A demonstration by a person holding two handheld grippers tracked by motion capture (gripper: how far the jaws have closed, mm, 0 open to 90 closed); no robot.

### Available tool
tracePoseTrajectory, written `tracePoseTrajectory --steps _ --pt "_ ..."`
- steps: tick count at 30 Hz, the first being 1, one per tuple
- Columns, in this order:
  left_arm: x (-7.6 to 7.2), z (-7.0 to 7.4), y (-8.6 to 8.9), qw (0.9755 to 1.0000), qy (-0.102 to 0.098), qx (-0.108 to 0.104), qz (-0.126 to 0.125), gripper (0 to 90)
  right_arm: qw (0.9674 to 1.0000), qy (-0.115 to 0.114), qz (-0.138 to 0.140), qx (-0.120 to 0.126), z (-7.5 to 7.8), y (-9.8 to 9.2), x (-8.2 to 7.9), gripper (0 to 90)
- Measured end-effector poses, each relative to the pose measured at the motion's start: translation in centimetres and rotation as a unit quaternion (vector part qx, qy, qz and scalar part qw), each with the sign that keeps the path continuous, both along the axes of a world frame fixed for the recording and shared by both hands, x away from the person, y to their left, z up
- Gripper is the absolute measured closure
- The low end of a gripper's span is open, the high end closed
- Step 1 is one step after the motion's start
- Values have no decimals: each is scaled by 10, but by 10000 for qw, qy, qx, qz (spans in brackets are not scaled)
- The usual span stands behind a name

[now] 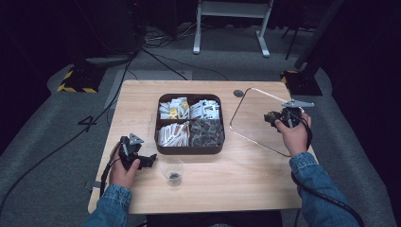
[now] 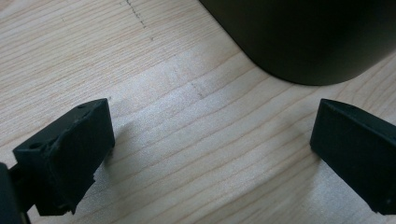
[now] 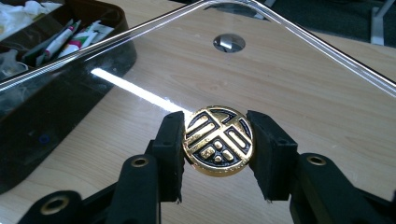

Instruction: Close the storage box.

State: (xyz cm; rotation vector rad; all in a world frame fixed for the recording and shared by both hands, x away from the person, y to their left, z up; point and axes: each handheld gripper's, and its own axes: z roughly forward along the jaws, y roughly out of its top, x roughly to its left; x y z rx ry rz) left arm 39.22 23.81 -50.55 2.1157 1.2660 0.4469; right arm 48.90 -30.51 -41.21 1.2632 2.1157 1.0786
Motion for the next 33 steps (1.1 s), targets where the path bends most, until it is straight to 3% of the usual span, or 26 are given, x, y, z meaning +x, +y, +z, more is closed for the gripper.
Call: tracePoseTrajectory --steps 6,18,28,33 --pt "0 0 0 10000 0 0 0 1 10000 -40 87 -6 12 8 2 589" --pt "0 0 0 10000 1 -4 0 1 9981 -170 594 38 41 47 6 589" --pt "0 0 0 10000 6 0 -3 1 9938 -92 1106 37 57 92 13 589" --pt "0 0 0 10000 0 -5 1 1 9918 -97 1277 27 62 105 14 589"
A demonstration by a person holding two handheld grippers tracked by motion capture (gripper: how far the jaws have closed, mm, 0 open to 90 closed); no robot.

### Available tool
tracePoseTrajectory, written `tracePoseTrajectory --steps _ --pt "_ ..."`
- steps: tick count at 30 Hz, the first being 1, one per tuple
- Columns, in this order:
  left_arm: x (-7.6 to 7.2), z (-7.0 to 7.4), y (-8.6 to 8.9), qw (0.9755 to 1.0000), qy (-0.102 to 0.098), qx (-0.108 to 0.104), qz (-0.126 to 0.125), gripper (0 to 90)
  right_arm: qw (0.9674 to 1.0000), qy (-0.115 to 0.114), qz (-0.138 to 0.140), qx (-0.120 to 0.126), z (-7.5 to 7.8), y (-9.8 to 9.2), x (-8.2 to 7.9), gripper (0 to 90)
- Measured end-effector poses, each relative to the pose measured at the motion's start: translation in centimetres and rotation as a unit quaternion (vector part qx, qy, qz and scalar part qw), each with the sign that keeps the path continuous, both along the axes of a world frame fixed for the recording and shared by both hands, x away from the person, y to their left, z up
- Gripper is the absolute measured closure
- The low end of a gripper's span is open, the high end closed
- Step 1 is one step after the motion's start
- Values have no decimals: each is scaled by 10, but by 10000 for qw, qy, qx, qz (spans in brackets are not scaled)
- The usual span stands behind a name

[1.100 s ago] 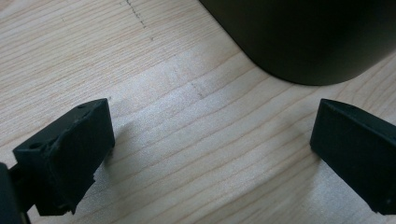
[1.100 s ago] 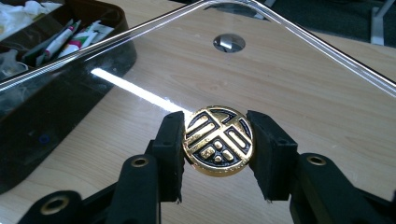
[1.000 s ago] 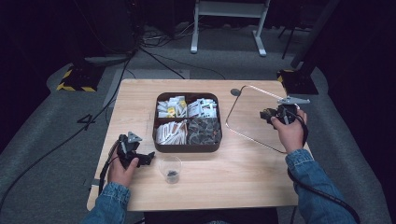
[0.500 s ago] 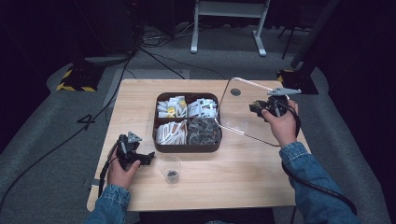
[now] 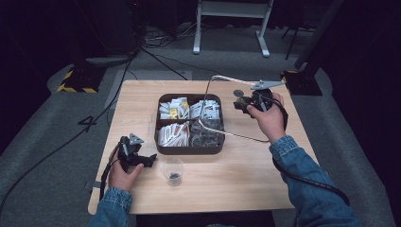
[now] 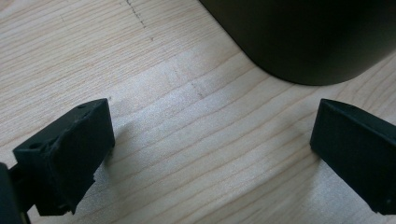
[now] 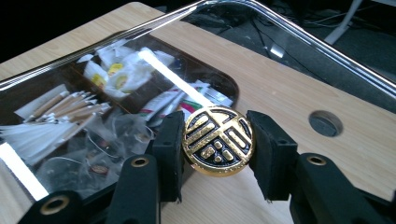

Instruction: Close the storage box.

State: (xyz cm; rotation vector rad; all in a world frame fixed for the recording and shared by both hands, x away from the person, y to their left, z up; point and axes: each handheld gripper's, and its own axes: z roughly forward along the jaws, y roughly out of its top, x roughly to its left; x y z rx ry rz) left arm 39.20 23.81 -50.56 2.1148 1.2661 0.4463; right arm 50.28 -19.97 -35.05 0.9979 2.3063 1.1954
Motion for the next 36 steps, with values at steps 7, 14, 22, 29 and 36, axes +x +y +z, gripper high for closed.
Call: tracePoseTrajectory --steps 7,14,22,29,36 --pt "1 0 0 10000 13 14 -23 2 9995 5 320 -16 2 28 1 589" --pt "2 0 0 10000 -6 15 -25 2 9987 41 503 -11 1 48 1 589" --pt "2 0 0 10000 3 11 -12 2 9979 39 638 -65 1 62 2 589" --pt "2 0 0 10000 -6 19 -3 2 9967 75 801 -92 -5 81 6 589" --pt "1 0 0 10000 -7 24 10 2 9949 123 997 -56 -16 100 14 589"
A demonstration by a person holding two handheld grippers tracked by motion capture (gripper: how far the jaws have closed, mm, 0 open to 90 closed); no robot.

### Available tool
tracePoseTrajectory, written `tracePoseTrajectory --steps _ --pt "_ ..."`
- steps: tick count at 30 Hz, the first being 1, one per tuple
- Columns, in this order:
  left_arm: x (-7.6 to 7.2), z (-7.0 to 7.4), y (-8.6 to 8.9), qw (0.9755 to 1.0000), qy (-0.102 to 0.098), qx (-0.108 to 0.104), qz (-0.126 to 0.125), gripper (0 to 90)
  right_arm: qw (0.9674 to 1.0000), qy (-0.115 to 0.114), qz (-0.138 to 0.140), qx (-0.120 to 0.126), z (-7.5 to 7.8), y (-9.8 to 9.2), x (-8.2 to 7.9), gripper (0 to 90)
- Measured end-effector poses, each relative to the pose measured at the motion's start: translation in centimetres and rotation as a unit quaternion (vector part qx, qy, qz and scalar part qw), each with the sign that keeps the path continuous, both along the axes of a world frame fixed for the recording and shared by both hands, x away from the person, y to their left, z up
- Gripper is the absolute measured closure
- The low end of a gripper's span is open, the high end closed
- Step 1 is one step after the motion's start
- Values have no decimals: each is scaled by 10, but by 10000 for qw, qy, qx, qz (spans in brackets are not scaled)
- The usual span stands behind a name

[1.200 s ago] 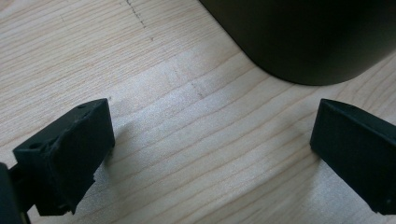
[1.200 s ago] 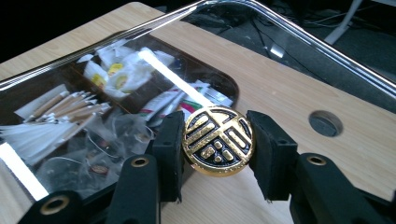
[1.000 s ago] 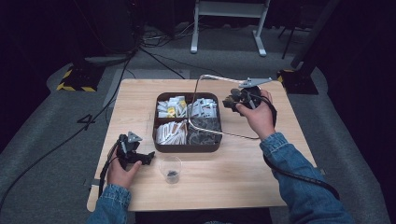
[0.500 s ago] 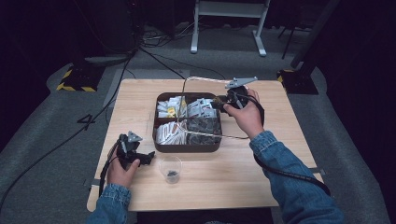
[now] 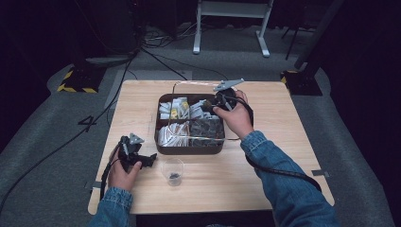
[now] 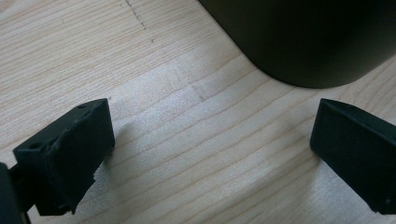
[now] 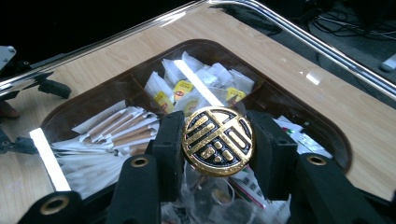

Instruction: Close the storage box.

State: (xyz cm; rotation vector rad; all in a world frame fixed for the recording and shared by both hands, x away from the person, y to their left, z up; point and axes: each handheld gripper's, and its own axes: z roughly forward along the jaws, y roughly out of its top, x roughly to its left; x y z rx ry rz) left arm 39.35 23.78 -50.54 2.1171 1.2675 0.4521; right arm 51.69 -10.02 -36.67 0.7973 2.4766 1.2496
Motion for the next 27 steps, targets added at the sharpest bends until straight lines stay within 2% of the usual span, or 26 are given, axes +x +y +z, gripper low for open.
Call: tracePoseTrajectory --steps 14,27 --pt "0 0 0 10000 9 15 -9 2 9998 -16 137 -147 -28 33 16 589" --pt "0 0 0 10000 2 5 -10 2 9995 -42 232 -188 -48 51 19 589"
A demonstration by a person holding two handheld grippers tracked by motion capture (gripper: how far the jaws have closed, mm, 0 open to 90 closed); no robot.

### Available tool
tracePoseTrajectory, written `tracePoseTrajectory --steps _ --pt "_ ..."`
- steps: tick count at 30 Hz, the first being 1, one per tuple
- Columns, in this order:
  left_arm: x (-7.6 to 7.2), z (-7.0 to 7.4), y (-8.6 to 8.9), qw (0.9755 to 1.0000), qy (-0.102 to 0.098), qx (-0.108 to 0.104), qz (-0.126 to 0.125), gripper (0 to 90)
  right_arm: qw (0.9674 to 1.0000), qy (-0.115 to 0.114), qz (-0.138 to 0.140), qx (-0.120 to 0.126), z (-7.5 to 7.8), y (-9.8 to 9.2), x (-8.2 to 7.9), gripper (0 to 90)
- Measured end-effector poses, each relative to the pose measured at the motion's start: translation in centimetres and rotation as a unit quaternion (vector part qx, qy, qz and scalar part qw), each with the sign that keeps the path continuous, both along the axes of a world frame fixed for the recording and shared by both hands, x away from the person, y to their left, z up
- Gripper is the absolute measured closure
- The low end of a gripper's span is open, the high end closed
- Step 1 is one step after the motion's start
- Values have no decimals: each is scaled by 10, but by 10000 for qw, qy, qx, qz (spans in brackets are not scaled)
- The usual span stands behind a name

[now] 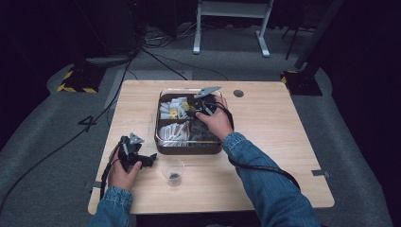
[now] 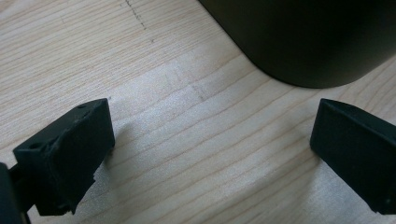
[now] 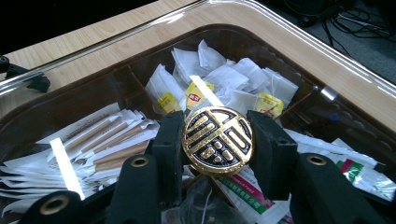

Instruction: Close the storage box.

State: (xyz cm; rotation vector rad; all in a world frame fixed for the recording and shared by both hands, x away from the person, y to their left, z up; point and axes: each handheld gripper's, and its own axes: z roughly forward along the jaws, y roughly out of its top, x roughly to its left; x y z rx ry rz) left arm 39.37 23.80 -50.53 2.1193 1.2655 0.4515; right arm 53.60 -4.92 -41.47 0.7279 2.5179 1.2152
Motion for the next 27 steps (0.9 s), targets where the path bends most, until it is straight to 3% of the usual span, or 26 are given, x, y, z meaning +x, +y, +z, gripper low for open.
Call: tracePoseTrajectory --steps 27 --pt "0 0 0 10000 -4 -11 7 2 9998 152 -110 -111 -21 7 2 588"
